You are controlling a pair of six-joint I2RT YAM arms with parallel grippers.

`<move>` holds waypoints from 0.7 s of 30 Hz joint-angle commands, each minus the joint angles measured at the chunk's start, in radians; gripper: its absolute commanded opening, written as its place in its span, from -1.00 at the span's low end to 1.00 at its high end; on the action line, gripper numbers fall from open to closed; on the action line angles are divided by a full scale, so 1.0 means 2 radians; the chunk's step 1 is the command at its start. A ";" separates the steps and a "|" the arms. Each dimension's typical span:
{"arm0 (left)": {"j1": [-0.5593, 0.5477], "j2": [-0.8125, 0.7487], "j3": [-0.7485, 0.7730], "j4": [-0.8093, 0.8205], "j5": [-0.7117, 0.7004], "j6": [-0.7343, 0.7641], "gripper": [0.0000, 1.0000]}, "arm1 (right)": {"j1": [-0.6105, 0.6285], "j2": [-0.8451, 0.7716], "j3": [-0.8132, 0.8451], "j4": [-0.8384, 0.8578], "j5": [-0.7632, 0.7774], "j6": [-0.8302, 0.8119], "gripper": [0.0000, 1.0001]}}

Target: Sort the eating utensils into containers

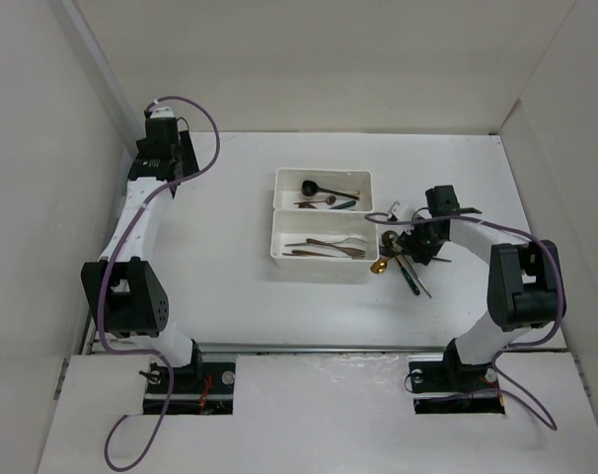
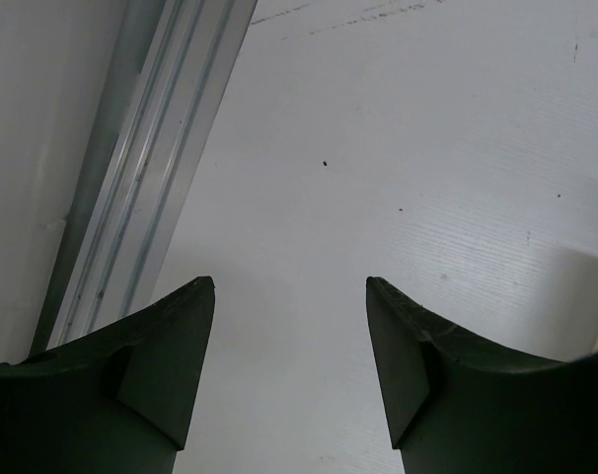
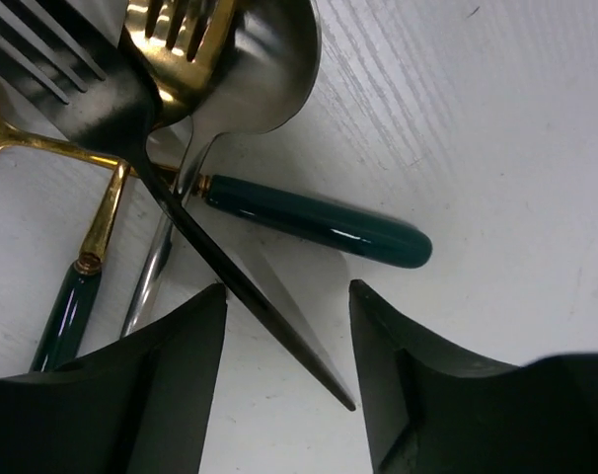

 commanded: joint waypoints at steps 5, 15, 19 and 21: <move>0.007 -0.015 0.011 0.011 -0.027 0.005 0.20 | 0.012 0.023 0.003 0.019 0.010 -0.009 -0.41; 0.007 -0.015 0.011 0.011 -0.027 0.010 0.20 | 0.025 -0.013 -0.008 0.014 0.040 -0.033 -1.00; 0.007 -0.015 0.011 0.011 -0.027 0.010 0.20 | 0.003 -0.055 0.020 -0.005 0.046 -0.043 -1.00; 0.007 -0.015 0.011 0.011 -0.027 0.010 0.20 | 0.003 -0.079 0.042 -0.018 0.052 -0.054 -1.00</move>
